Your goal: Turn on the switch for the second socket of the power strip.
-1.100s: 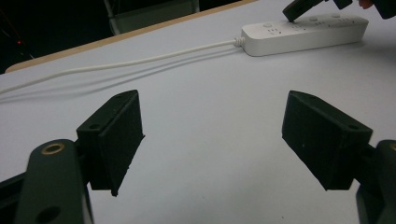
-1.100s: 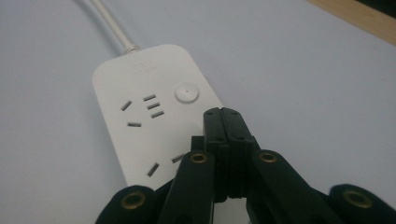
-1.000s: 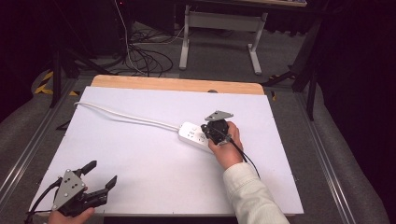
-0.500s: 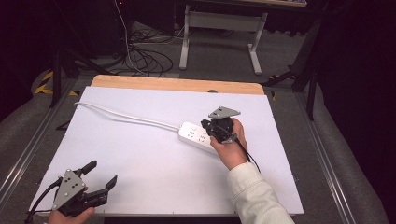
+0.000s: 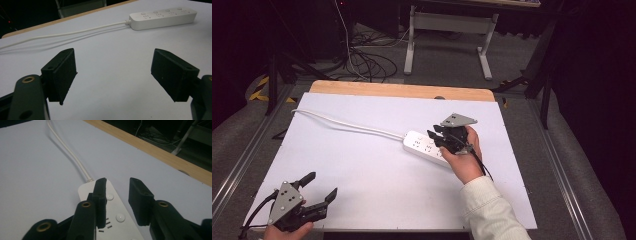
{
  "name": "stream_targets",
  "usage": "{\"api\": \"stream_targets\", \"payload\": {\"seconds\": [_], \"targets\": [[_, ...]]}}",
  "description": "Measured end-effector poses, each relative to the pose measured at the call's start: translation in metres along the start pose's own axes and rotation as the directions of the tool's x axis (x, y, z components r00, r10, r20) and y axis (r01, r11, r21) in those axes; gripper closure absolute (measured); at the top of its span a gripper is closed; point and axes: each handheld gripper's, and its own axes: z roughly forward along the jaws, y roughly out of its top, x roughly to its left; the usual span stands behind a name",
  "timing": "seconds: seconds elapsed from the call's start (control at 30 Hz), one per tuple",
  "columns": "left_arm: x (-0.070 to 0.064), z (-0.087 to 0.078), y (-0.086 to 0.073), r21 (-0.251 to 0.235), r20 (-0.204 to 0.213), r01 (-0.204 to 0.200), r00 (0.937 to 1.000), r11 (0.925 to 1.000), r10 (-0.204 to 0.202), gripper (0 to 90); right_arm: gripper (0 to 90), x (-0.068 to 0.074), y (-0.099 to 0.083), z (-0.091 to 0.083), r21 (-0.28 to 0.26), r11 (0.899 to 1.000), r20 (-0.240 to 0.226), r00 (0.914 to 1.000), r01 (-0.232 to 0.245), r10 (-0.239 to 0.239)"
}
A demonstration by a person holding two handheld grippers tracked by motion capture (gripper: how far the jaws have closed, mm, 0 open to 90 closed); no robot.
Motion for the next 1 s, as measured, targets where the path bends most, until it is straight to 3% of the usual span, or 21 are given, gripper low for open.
{"api": "stream_targets", "payload": {"seconds": [0.2, 0.43, 0.67, 1.0], "targets": [[0.0, -0.001, 0.0, -0.007, 0.002, 0.008, 1.0, 0.9999, -0.008, 20.8, 50.2, 0.001, 0.0, -0.018, -0.03, 1.0, -0.025, 0.9997, -0.007, 0.006], [-0.001, -0.002, 0.001, -0.005, 0.006, 0.014, 0.9999, 0.9999, -0.014, 20.8, 40.1, 0.005, -0.005, -0.041, -0.068, 0.998, -0.065, 0.9979, -0.005, 0.001], [-0.001, -0.003, 0.001, -0.005, 0.004, 0.008, 1.0, 1.0, -0.008, 20.8, 33.9, 0.011, -0.014, -0.063, -0.104, 0.994, -0.085, 0.996, 0.019, -0.028], [-0.001, -0.004, 0.002, -0.01, 0.005, 0.013, 0.9999, 0.9999, -0.013, 20.8, 30.0, 0.012, -0.039, -0.088, -0.149, 0.988, -0.135, 0.9908, -0.031, 0.011]]}}
